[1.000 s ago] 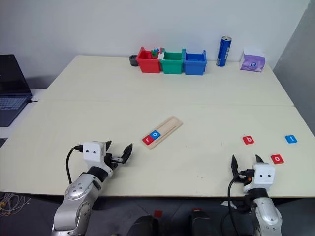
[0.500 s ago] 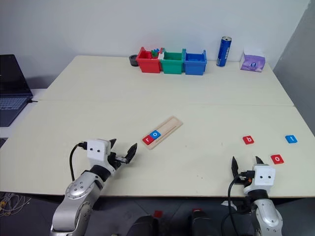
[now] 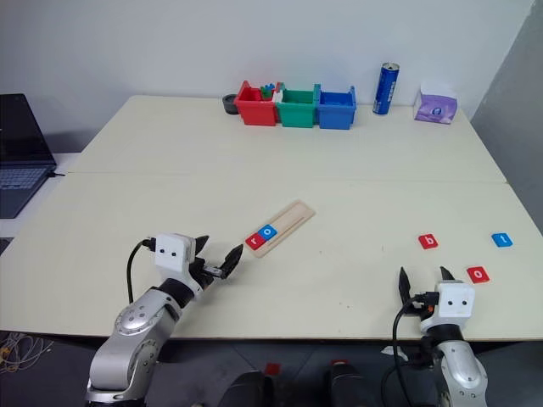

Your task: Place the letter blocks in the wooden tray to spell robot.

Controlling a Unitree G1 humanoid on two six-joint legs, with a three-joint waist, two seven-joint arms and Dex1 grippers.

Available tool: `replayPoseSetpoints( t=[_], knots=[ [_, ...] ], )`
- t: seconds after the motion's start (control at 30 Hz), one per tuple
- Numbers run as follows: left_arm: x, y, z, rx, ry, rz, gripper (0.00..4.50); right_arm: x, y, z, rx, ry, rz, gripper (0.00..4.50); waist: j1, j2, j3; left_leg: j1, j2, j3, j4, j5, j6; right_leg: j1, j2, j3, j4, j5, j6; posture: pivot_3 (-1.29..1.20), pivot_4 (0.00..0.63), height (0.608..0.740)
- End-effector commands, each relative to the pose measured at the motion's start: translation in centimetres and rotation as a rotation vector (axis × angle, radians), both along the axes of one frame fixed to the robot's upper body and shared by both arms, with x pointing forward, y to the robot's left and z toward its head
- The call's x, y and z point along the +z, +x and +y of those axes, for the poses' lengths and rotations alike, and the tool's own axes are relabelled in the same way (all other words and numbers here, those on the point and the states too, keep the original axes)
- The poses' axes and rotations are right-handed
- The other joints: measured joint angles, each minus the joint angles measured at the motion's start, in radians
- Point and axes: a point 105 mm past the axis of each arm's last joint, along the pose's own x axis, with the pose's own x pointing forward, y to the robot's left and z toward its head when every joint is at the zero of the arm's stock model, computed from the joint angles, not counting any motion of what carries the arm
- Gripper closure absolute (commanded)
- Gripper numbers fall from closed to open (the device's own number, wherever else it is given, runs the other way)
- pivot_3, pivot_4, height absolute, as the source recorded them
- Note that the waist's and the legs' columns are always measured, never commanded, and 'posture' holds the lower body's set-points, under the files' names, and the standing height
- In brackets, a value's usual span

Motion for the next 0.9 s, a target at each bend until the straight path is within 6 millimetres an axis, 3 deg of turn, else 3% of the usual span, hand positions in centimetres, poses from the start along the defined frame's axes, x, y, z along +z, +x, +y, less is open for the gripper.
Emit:
replayPoseSetpoints(
  t=[0.03,0.2,0.27,0.53,0.9],
  knots=[
    [1.4,0.3,-0.5,-0.079,0.013,-0.038,0.00,2.5,0.4,1.7,0.124,0.023,-0.053,0.03,0.000,0.000,0.000,0.000,0.000,0.000,0.000,0.000,0.000,0.000,0.000,0.000,0.000,0.000,0.000,0.00,0.150,0.740],
    [0.9,1.2,-1.6,-0.144,0.055,0.030,0.00,4.9,-0.5,7.8,0.650,0.037,0.089,0.03,-0.001,0.001,0.000,0.000,-0.001,-0.001,0.001,0.000,0.000,0.000,0.000,0.000,0.000,0.000,0.000,0.00,0.150,0.740],
    [0.8,1.6,-2.0,-0.167,0.077,0.044,0.00,6.2,-1.3,9.2,0.817,-0.005,0.139,0.03,-0.001,0.000,0.001,0.000,-0.001,-0.001,0.001,0.000,0.000,0.000,0.000,-0.001,0.000,0.000,0.001,0.00,0.150,0.740],
    [0.5,2.9,-2.7,-0.236,0.133,0.114,0.00,9.6,-2.5,10.0,1.081,-0.102,0.294,0.03,0.000,-0.003,0.003,-0.002,-0.002,-0.001,0.001,0.000,0.000,0.000,0.001,-0.003,-0.001,0.000,0.001,0.00,0.150,0.740],
    [-0.8,3.9,-3.3,-0.288,0.194,0.198,0.00,11.8,-2.5,10.6,1.155,-0.182,0.272,0.03,0.000,-0.005,0.003,-0.003,-0.002,-0.002,0.001,0.000,0.000,0.000,0.001,-0.003,-0.002,0.000,0.001,0.00,0.150,0.740]
  ],
)
